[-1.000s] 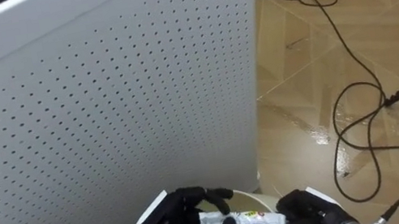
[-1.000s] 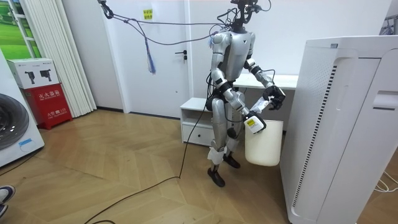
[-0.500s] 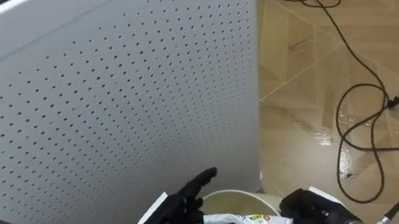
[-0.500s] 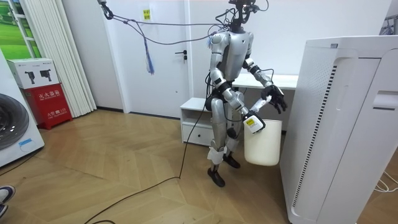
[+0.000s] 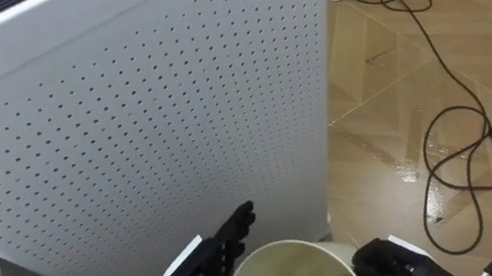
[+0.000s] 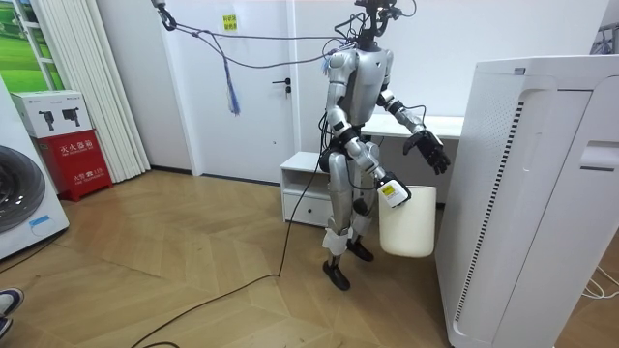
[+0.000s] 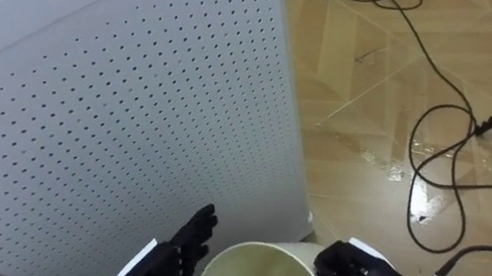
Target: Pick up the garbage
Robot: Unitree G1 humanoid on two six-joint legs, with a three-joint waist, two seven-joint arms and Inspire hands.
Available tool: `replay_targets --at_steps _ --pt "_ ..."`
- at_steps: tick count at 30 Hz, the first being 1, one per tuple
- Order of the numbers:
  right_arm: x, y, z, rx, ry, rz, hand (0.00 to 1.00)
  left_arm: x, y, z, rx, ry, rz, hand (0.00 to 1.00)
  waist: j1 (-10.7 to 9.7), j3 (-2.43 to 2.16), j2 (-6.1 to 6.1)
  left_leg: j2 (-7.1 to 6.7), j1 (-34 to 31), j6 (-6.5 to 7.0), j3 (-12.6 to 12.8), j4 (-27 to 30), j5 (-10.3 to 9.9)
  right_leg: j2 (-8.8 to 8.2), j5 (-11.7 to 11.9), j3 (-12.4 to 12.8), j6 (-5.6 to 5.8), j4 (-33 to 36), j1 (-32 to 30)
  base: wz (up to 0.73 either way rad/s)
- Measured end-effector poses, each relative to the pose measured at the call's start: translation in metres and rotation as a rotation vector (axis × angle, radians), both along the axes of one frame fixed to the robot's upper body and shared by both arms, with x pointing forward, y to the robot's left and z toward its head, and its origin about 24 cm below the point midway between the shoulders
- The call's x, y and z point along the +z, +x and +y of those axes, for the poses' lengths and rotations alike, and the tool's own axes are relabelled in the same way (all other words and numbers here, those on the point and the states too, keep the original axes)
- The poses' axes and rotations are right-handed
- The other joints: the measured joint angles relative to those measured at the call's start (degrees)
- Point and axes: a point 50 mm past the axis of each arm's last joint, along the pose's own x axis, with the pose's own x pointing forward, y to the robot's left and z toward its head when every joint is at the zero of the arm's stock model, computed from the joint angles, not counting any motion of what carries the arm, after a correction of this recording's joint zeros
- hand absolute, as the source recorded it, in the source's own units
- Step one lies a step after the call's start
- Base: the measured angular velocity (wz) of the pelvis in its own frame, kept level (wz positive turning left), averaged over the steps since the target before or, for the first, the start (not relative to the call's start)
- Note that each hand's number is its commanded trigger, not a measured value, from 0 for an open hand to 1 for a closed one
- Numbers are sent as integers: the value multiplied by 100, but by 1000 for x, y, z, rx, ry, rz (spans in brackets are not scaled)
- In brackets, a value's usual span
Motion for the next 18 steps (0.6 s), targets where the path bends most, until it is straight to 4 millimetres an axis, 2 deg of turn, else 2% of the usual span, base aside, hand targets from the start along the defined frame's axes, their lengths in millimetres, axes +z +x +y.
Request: replay_targets --at_steps 9,12,15,18 --pt "-5 -8 -4 -5 -5 17 100 -3 -1 11 37 135 -28 0 19 -11 11 -3 29 0 1 51 0 -3 0 -16 0 3 39 1" --pt "-5 -10 -8 -10 -14 21 100 -3 -1 13 42 198 -44 0 25 -41 52 -11 27 0 0 51 0 -12 -1 -17 1 -1 35 0" --pt "-7 -15 -14 -17 -25 27 100 -5 -1 17 51 279 -62 0 24 -109 108 -12 40 0 -5 34 0 -11 0 -29 1 10 54 0" --pt "-12 -25 -20 -34 -27 44 100 -8 -5 23 90 295 -67 0 18 -120 122 -6 116 1 -3 24 0 -7 -1 -42 1 -6 137 1"
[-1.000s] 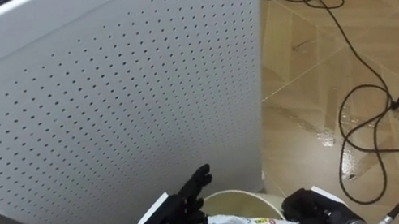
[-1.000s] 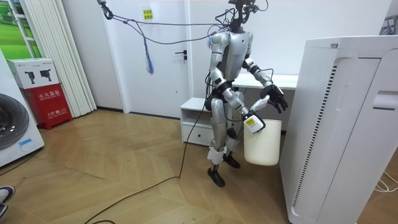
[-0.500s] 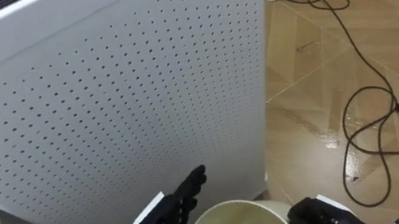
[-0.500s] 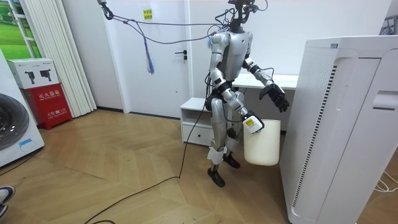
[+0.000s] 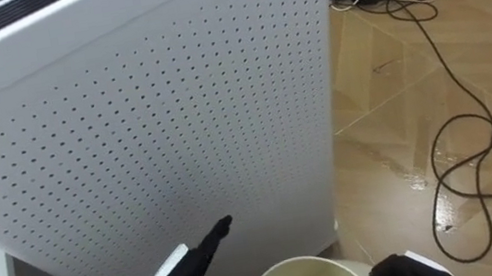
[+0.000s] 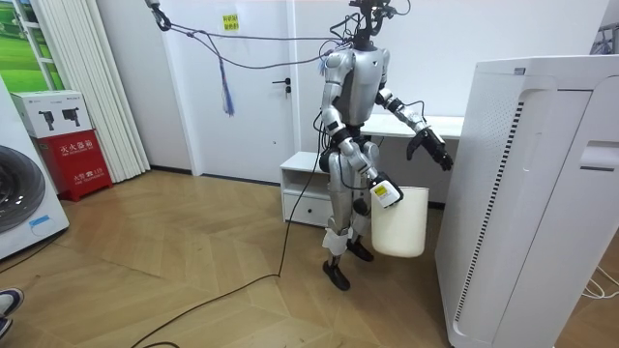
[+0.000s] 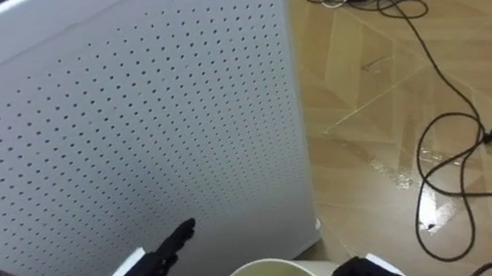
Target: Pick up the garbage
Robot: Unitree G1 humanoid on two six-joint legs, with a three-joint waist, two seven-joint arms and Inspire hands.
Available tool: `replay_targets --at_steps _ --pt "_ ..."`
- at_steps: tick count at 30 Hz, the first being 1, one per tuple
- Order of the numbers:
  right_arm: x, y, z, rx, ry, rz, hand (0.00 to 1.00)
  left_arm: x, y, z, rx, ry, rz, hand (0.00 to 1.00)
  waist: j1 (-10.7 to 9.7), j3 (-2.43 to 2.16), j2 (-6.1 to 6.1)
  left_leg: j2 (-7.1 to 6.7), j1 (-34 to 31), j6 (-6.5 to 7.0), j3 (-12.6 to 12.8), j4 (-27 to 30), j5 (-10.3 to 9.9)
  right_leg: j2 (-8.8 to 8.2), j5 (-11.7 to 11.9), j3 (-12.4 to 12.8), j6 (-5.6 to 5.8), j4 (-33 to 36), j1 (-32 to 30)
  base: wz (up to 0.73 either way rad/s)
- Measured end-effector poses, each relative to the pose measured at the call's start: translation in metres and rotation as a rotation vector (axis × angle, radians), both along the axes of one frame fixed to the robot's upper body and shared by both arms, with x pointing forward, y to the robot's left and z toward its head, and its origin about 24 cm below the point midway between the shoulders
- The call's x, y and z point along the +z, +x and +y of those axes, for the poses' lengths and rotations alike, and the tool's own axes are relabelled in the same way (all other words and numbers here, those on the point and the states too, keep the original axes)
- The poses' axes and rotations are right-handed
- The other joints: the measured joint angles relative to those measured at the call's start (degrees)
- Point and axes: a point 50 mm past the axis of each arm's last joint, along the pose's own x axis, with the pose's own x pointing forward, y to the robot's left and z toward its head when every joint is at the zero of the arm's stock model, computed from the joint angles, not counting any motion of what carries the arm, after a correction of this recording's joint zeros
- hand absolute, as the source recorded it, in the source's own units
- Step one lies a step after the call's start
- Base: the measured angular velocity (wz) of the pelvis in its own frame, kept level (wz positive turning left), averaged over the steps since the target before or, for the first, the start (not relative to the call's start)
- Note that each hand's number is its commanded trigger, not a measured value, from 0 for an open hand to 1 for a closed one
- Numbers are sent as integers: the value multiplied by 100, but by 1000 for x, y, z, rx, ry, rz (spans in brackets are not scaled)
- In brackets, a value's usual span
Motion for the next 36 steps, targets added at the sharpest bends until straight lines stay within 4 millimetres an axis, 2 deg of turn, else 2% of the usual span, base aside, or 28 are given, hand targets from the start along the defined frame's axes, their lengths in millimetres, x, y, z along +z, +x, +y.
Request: replay_targets --at_steps 8,14,17,19,22,24,27,28,30,32,36 --pt "-3 -16 -11 -59 15 6 100 -11 -17 18 114 41 16 0 -54 7 -17 -18 67 1 -6 -21 1 -17 -24 -5 21 -21 64 1" --pt "-16 -43 -17 -141 42 61 100 -49 -64 31 268 -12 172 0 -204 -1 -135 -28 500 7 2 -321 23 2 -65 21 56 -148 423 0" --pt "-23 -67 -25 -225 57 97 100 -69 -90 41 395 -69 263 0 -222 -1 -260 -25 795 10 32 -497 29 18 -99 40 84 -266 673 -1" --pt "-25 -85 -36 -322 73 107 100 -83 -114 51 528 -108 340 0 -230 -16 -336 -35 976 10 48 -573 28 18 -120 50 116 -356 870 0" --pt "-28 -101 -46 -460 86 112 100 -92 -135 54 639 -156 377 0 -227 -23 -396 -24 1288 10 183 -732 27 56 -136 183 141 -481 1085 -19" --pt "-30 -111 -50 -554 92 108 100 -101 -146 55 725 -189 410 0 -208 -35 -385 -9 1492 13 237 -820 22 86 -138 234 150 -539 1256 -21" --pt "-35 -128 -60 -680 88 122 100 -110 -161 57 801 -204 466 0 -359 -49 -346 47 1701 13 239 -901 -46 161 -132 253 153 -692 1488 -8" --pt "-40 -137 -63 -746 95 147 100 -113 -166 58 830 -214 483 0 -370 -50 -368 68 1770 13 249 -923 -64 187 -135 271 149 -700 1522 -5" --pt "-44 -146 -65 -814 92 172 100 -117 -174 59 887 -233 512 0 -350 -60 -353 83 1826 9 250 -963 -67 223 -141 357 137 -708 1533 -24" --pt "-46 -154 -70 -866 64 194 100 -122 -182 57 930 -257 544 0 -356 -93 -303 85 1841 1 248 -966 -71 237 -143 412 131 -713 1545 -22" --pt "-57 -181 -70 -965 12 290 100 -132 -207 59 1026 -244 654 0 -356 -99 -310 98 2065 -8 252 -962 -77 272 -179 525 98 -735 1743 -18"
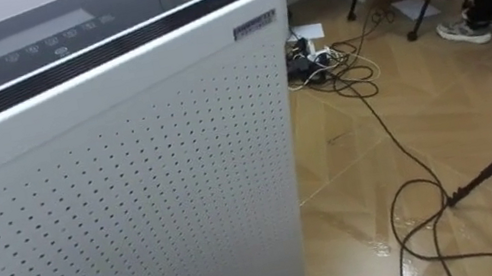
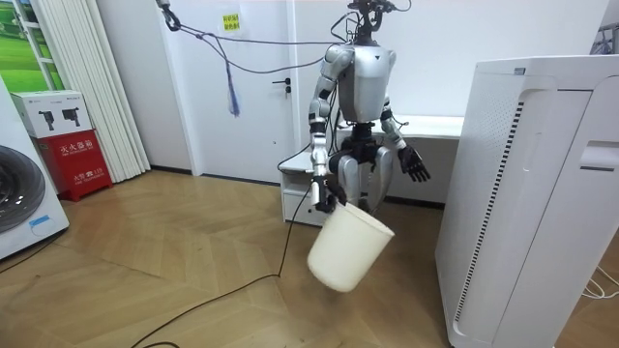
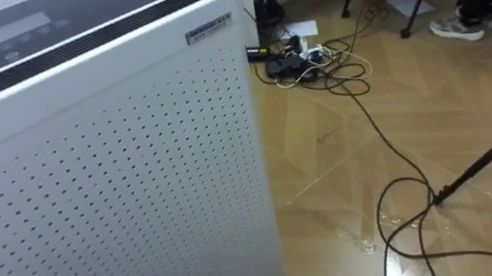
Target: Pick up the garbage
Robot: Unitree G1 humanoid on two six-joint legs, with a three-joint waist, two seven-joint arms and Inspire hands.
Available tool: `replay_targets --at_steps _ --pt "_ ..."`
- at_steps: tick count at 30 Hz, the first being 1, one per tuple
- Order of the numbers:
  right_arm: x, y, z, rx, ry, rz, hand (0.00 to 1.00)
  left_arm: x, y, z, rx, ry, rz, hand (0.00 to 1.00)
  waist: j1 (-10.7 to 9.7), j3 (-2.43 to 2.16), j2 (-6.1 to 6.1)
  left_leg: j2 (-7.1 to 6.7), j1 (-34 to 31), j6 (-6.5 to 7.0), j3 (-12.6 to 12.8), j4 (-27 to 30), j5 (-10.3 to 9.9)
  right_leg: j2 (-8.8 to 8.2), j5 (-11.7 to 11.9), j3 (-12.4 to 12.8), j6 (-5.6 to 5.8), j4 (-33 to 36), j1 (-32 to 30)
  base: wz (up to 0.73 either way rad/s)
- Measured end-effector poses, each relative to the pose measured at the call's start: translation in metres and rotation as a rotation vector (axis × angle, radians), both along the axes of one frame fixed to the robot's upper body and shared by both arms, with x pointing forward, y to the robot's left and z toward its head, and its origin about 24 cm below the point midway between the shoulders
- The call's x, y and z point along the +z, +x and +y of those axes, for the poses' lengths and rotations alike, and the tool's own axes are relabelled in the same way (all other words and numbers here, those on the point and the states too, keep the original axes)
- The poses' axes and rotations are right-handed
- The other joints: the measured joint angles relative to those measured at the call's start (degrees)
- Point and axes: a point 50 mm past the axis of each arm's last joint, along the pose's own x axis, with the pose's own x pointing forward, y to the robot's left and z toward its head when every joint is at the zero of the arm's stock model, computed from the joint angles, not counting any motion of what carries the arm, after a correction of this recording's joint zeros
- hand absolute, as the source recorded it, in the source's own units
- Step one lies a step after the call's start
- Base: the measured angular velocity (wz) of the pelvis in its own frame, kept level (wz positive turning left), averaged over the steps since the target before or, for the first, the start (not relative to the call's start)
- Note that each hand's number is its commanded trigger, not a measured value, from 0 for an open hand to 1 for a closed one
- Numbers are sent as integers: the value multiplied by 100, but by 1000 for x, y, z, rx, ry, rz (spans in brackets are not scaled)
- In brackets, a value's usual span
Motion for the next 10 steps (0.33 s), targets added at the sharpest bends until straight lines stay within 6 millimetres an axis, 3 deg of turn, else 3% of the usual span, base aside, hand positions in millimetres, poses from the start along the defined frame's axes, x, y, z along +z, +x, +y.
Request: replay_targets --at_steps 4,10 --pt "-9 -28 3 -119 20 109 100 -7 -22 1 102 -43 109 0 -8 6 -56 63 119 -93 -5 1 -59 33 -45 70 -27 -73 91 -9" --pt "-18 -55 11 -253 93 222 100 -13 -44 0 179 -102 231 0 -51 26 -100 95 164 -94 -2 0 -60 111 -59 133 -51 -76 184 -1"
